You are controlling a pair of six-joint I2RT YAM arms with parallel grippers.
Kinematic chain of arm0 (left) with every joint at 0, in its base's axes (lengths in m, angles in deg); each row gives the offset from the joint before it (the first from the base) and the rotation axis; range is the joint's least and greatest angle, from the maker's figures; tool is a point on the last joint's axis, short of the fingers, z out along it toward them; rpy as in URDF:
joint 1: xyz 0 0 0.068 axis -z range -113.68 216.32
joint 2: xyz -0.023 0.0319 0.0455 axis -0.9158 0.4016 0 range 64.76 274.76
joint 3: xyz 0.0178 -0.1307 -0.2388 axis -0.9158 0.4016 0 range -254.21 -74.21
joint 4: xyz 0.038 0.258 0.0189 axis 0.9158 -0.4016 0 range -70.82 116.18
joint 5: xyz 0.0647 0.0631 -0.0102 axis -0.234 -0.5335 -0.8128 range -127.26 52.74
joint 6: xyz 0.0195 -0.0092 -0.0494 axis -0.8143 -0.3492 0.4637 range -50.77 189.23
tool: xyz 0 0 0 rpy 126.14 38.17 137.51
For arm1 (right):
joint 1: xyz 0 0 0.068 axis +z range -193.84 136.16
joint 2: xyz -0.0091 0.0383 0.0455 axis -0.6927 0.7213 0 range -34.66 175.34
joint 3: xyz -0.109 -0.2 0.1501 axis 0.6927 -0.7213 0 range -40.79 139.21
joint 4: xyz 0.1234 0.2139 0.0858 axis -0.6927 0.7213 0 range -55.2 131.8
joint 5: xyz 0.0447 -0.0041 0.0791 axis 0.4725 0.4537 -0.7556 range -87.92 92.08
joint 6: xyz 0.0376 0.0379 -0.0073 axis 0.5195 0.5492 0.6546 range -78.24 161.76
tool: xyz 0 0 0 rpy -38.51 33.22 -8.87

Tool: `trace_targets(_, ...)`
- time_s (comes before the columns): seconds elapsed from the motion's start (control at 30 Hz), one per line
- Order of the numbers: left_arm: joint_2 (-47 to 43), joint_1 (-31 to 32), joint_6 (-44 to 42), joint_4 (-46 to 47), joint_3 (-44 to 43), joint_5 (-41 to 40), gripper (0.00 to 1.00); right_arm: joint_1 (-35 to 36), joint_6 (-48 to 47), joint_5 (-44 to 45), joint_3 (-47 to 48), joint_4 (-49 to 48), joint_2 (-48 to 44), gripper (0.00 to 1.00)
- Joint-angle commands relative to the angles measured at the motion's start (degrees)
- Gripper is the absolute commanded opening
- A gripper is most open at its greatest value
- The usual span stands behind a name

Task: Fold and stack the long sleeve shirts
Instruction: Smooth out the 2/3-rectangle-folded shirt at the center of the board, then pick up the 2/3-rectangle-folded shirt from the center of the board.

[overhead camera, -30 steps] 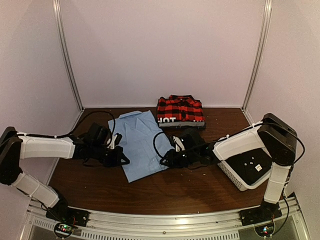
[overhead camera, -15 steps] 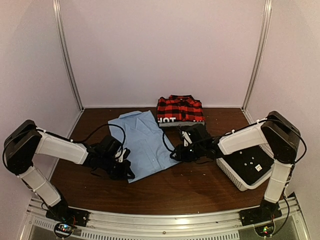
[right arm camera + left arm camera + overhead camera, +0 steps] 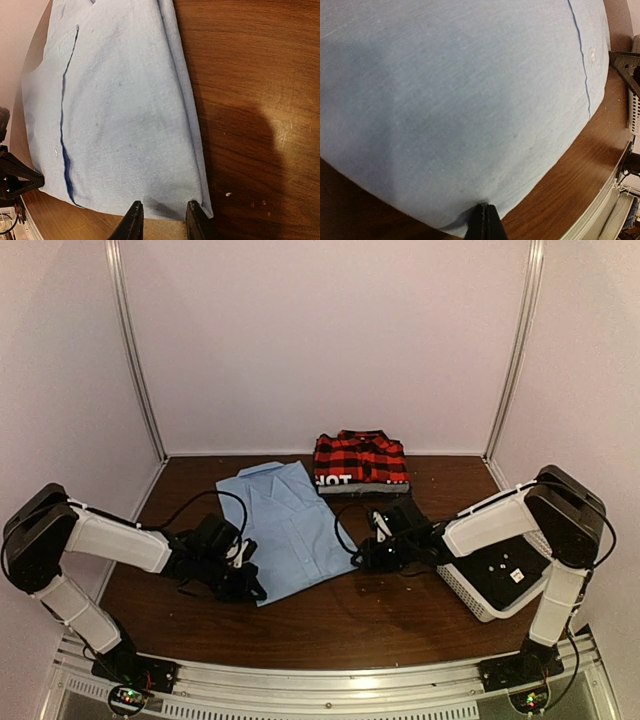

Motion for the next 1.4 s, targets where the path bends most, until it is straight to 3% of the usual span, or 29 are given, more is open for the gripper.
trace_targets(0.0,-1.10,-0.01,-1.19,-9.45,0.94,-4.84,0.00,2.25,0.26,1.59,-2.04,3.67,-0.81,0.31)
trace_targets(0.53,-15.20,-2.73,-3.54,-23.94,3.13,-9.49,0.00,13.12,13.09,4.78,-11.59,-0.38,-13.84,0.31)
trace_targets(0.77,-24.44,-2.74,-3.07,-25.16,1.84,-8.89,0.07,12.48,8.78,12.78,-10.72,7.71,-22.62,0.39)
trace_targets(0.87,-27.06,-2.73,-1.35,-23.08,3.43,-6.04,0.13,10.17,6.69,11.65,-11.44,9.47,-24.43,0.41)
trace_targets(1.13,-36.65,-2.53,8.05,-15.97,11.78,0.56,0.19,8.06,2.80,8.95,-11.63,12.64,-26.30,0.48)
trace_targets(1.27,-45.34,-1.24,8.27,-16.89,9.63,-5.13,0.20,8.04,-0.05,11.95,-11.01,14.57,-30.23,0.48)
trace_targets(1.37,-49.73,-0.98,6.68,-19.26,8.21,-9.71,0.26,7.94,-2.46,13.83,-9.37,15.83,-31.77,0.48)
